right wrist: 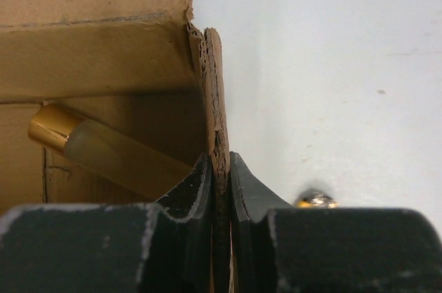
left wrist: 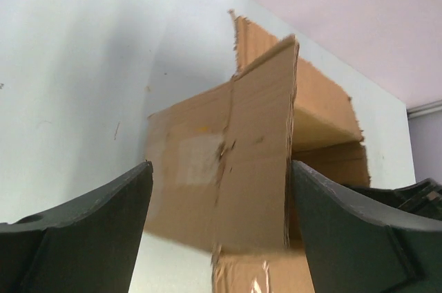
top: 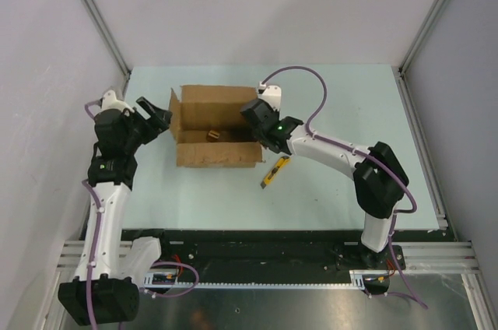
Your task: Unpack the express box
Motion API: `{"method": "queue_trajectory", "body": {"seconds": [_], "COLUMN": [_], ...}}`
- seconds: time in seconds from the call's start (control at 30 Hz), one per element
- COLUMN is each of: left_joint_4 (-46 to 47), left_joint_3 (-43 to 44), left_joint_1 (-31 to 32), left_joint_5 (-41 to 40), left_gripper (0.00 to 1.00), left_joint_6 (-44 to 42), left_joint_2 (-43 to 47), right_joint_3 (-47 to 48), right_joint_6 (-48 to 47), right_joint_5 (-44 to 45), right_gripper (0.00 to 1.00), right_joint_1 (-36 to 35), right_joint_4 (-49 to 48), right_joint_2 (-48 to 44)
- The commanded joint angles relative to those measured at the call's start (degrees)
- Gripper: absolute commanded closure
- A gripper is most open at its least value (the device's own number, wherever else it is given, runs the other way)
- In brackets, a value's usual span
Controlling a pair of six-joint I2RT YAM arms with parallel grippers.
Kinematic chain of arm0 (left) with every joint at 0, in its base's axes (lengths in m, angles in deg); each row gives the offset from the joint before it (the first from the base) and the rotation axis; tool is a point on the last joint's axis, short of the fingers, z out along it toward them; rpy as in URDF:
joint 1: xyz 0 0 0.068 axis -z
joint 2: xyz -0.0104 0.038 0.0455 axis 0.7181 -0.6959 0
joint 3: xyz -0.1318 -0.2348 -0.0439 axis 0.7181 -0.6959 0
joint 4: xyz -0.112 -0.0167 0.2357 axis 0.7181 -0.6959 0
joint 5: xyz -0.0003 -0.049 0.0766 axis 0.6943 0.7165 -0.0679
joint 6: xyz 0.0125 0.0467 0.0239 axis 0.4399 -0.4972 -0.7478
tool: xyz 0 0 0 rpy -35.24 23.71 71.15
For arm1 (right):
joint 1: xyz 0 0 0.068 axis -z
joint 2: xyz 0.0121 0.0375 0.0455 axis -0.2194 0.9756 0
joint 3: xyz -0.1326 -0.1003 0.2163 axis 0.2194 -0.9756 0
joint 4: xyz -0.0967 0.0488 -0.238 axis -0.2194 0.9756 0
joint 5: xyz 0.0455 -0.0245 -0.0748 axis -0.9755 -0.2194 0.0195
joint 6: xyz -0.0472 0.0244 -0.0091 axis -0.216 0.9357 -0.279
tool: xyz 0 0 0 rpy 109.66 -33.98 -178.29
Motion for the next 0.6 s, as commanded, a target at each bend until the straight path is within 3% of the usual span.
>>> {"method": "queue_trajectory", "body": {"seconds": [0.0,0.3,0.57], "left_joint_4": [3.25,5.01,8.35], "left_joint_3": [-2.56,-5.82,-4.59], "left_joint_1": [-0.63,-0.72,-0.72], "left_joint_5": [3.81,0.3,1.79], "left_gripper": [0.16,0.18,0.2], "left_joint_6": [-0.58,-1.47,-0.42], "left_joint_2": [-1.7,-7.41,-13.65], "right_joint_3": [-0.02,-0.03,-0.03], "right_joint_6": [-2.03,-2.65,-2.65], "right_joint_5": [10.56,9.86,8.37], "right_gripper": [1.0,1.0,1.0], "right_joint_1": [3.15,2.54,2.45], "right_joint_4": [6.34,5.29,4.14], "right_joint_2": [-3.03,-3.21,-3.04]}}
